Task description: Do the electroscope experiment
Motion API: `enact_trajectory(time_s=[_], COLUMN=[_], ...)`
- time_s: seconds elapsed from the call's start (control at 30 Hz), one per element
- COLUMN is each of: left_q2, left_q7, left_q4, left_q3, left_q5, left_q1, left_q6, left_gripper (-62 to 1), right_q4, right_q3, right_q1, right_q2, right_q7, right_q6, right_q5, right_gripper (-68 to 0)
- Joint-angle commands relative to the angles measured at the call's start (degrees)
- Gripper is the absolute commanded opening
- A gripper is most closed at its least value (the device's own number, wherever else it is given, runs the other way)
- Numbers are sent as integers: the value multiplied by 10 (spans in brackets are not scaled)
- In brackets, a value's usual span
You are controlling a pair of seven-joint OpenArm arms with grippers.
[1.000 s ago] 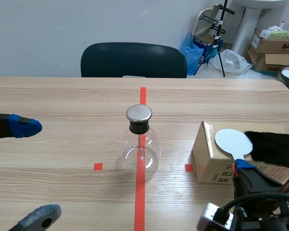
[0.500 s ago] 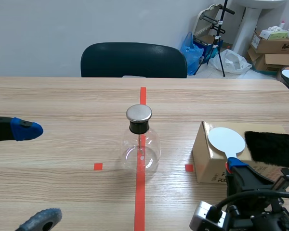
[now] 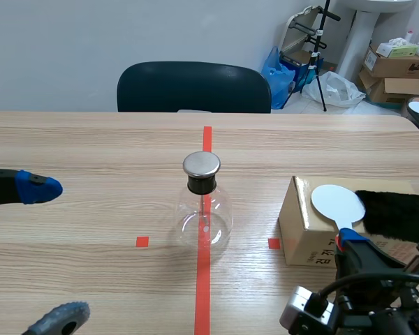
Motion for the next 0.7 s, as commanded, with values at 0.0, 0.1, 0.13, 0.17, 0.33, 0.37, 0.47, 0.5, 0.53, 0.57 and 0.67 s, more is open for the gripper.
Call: enact_trajectory(time_s=[0.0,0.1,0.13,0.17,0.33,0.37,0.47,0.5,0.53,0.57,0.67], left_q2=[3,3,3,3,3,3,3,3,3,3,3], left_q7=[-8,-8,-8,-8,-8,-8,-8,-8,-8,-8,-8], left_q4=[3,3,3,3,3,3,3,3,3,3,3], left_q3=[2,2,2,2,2,2,2,2,2,2,2], left_q5=[-6,-6,-6,-6,-6,-6,-6,-6,-6,-6,-6], left_q1=[3,3,3,3,3,3,3,3,3,3,3], left_q6=[-1,-1,-1,-1,-1,-1,-1,-1,-1,-1,-1], left_gripper=[14,14,14,14,14,14,14,14,14,14,14], right_q4=[2,2,2,2,2,2,2,2,2,2,2], right_q3=[0,0,0,0,0,0,0,0,0,0,0], right_q1=[0,0,0,0,0,0,1,1,0,0,0], right_q2=[3,3,3,3,3,3,3,3,3,3,3], right_q7=[0,0,0,0,0,0,0,0,0,0,0], right_q6=[-35,-35,-35,-35,-35,-35,-35,-35,-35,-35,-35], right_q5=[3,3,3,4,13,14,14,14,14,14,14], right_gripper=[-558,-441,-396,-348,-125,-86,2,4,4,4,4])
